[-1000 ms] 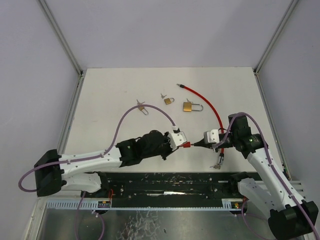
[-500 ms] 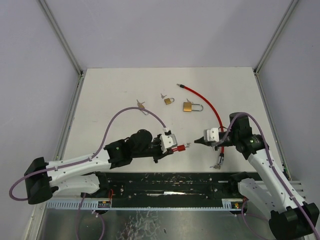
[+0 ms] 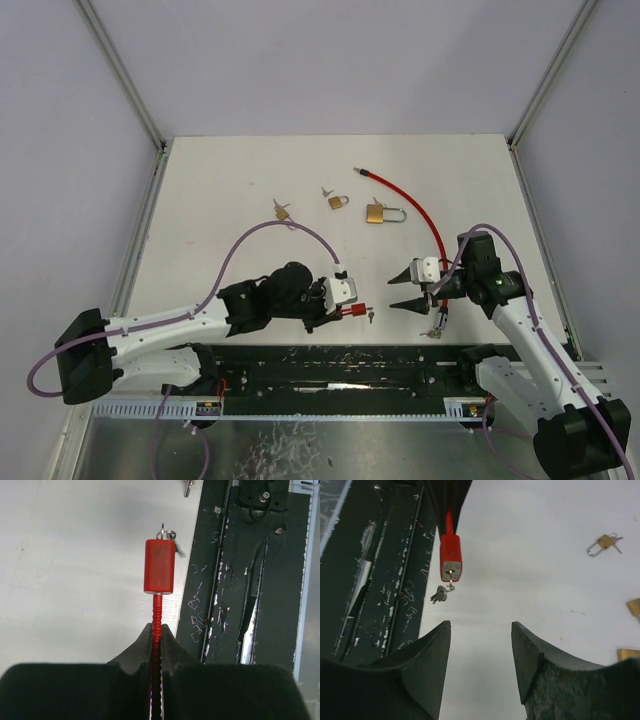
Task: Lock with the key
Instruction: Lock the lock.
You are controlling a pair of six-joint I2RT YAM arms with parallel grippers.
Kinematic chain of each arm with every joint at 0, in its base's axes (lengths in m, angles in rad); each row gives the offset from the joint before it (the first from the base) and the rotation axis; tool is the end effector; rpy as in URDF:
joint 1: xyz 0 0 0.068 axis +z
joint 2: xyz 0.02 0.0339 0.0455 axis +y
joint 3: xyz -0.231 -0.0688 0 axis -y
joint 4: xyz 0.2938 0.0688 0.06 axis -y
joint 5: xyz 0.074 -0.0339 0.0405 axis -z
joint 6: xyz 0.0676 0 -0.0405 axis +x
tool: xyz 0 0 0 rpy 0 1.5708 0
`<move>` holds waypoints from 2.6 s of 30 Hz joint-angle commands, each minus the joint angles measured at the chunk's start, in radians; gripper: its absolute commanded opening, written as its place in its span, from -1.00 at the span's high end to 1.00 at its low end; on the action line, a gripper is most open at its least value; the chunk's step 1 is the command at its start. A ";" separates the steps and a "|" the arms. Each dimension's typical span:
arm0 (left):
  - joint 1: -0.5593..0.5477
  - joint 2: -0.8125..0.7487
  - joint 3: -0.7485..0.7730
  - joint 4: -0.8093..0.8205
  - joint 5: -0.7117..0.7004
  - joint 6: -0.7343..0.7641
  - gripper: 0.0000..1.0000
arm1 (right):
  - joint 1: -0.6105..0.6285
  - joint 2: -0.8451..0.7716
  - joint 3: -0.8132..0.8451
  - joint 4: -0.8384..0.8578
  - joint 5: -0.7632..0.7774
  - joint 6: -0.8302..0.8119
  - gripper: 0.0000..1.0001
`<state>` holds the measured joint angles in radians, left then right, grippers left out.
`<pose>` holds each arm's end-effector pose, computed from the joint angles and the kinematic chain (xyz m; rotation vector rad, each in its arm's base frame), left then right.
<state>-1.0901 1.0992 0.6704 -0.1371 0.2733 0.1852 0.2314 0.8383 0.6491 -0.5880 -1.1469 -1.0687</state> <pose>0.1339 -0.2963 0.1771 1.4566 1.6842 -0.8080 0.2175 0.1145 0.2175 -1.5376 1.1847 0.7864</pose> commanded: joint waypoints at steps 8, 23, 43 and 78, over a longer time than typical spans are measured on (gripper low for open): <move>0.004 0.114 0.121 0.005 0.015 0.017 0.99 | 0.049 0.056 -0.084 0.188 -0.087 0.202 0.03; 0.004 0.169 0.162 -0.007 0.027 0.023 0.99 | 0.107 0.101 -0.098 0.218 -0.009 0.219 0.32; 0.004 0.207 0.206 -0.036 0.041 0.035 0.99 | 0.154 0.095 -0.089 0.162 0.058 0.099 0.73; 0.114 0.366 0.330 -0.165 0.231 0.106 0.99 | 0.296 -0.088 -0.003 0.125 0.432 -0.031 1.00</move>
<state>-0.8864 1.5639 1.0309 -0.2821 0.7067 0.2016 0.5175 0.7338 0.5484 -0.5453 -0.7227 -1.3476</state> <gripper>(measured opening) 0.022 0.022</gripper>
